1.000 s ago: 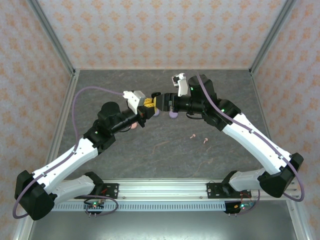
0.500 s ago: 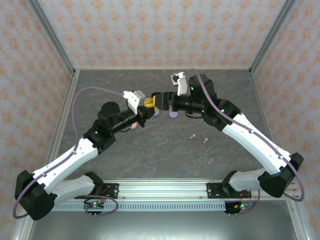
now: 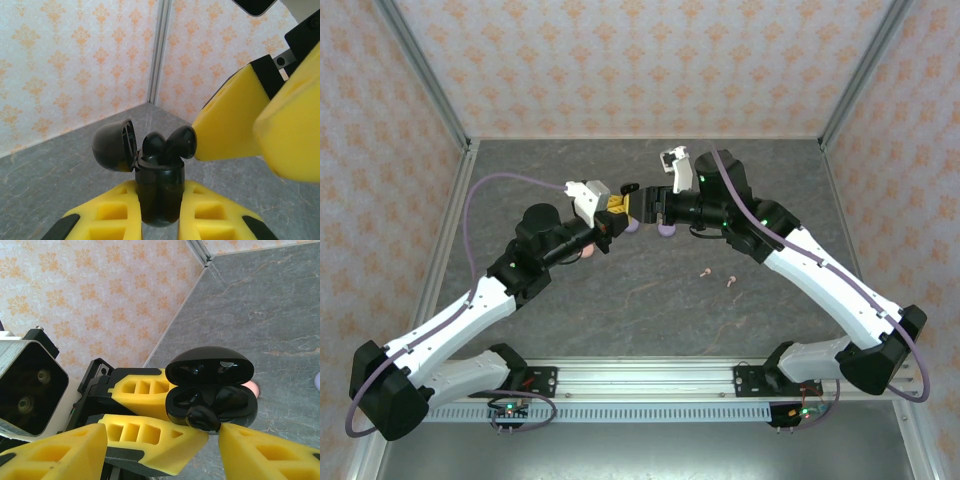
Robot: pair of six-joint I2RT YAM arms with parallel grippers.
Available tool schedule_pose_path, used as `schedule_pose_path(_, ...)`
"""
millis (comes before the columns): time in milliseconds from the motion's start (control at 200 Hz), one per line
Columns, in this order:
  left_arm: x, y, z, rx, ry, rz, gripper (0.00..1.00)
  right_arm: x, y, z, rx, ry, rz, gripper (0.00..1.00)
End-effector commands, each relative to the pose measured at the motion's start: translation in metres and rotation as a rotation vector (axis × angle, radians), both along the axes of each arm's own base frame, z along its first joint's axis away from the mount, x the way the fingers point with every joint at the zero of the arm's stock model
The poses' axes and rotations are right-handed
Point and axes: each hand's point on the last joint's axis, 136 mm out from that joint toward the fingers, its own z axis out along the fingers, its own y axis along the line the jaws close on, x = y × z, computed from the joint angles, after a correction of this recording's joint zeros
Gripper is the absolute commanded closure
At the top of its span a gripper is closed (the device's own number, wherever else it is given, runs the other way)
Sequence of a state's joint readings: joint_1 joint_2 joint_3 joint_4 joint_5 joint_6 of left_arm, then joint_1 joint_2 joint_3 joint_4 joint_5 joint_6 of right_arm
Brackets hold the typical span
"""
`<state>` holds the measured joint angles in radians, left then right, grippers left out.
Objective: Insert the wireless bluetooth earbuds into the charging case
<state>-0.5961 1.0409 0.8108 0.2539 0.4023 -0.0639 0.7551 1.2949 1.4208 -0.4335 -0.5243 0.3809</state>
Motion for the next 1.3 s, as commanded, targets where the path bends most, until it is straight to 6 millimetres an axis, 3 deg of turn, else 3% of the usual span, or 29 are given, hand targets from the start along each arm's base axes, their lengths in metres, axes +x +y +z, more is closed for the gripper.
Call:
schedule_pose_path(0,-0.001,0.001,0.009,-0.025,-0.012,0.011,1.0,-0.006,0.001,0.02,0.034,-0.041,0.019,0.39)
schedule_pose_path(1291,0.0,-0.002,0.005,-0.017,-0.001,0.003,1.0,-0.008,0.018,0.029,0.074,-0.059,0.077,0.39)
